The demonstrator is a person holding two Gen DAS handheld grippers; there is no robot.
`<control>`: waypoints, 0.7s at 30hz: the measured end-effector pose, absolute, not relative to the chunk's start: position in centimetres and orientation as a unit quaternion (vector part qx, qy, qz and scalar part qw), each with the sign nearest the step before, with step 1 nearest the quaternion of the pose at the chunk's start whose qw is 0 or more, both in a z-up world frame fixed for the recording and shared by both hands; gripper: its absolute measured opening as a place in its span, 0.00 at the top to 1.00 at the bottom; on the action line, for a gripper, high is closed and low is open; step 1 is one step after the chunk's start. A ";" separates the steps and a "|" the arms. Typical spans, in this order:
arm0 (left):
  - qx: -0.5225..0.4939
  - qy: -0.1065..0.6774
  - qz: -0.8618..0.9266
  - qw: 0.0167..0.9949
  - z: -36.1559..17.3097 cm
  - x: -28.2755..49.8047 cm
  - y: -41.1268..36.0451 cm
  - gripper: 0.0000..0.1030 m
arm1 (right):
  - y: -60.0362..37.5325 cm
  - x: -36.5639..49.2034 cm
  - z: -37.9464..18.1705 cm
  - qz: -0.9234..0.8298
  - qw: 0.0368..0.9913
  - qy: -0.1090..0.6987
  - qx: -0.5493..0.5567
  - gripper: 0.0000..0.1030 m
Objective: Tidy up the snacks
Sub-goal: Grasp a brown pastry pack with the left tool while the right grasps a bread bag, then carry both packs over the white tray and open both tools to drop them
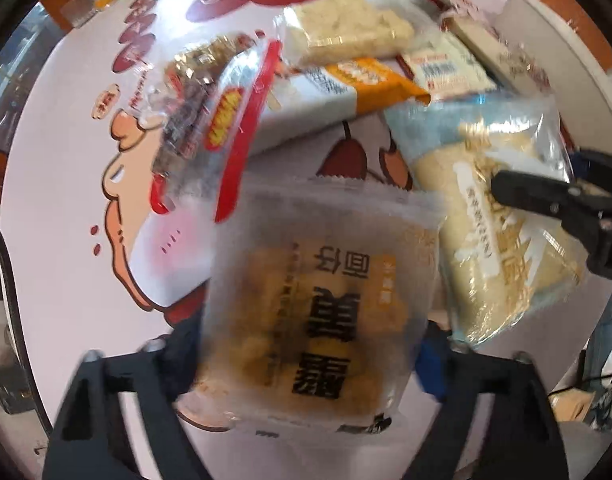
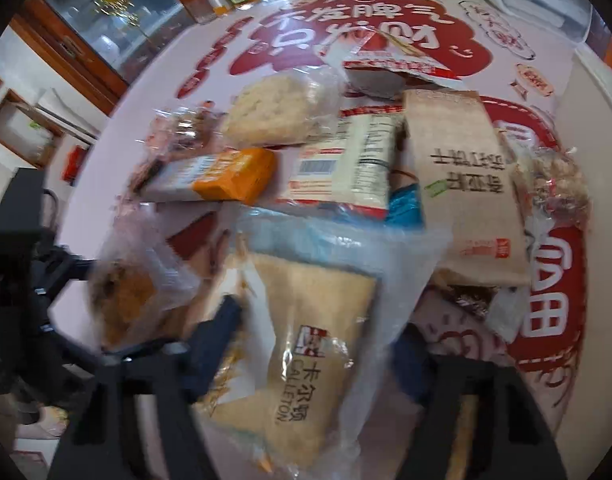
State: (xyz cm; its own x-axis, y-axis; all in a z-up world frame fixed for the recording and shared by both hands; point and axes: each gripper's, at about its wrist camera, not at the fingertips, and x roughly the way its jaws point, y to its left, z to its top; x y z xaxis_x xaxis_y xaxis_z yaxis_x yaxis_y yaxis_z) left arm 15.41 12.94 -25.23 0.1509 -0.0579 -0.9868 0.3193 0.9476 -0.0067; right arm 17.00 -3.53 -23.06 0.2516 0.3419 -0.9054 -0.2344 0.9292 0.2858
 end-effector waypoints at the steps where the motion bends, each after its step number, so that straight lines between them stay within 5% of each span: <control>1: 0.099 0.635 -0.121 0.756 -24.9 15.4 12.9 0.29 | -3.5 16.9 -22.8 0.182 0.792 0.581 0.045 0.51; 3: 0.112 0.627 -0.111 0.763 -24.4 15.1 12.1 0.37 | -3.6 16.5 -22.1 0.185 0.799 0.571 0.048 0.60; 8: 0.122 0.603 -0.105 0.781 -21.9 13.6 9.8 0.37 | -3.8 15.2 -19.2 0.192 0.817 0.542 0.047 0.75; 21: 0.111 0.457 -0.154 0.869 -6.5 10.7 2.2 0.36 | -11.1 8.2 -6.2 0.119 0.923 0.366 0.020 0.76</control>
State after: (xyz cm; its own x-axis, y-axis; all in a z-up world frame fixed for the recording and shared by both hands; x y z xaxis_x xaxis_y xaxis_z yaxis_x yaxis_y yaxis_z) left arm 10.71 2.17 -6.50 0.5343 -0.1657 -0.8289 0.3691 0.9279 0.0524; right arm 8.15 -11.10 -6.21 0.7040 0.2353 -0.6701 -0.2056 0.9706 0.1248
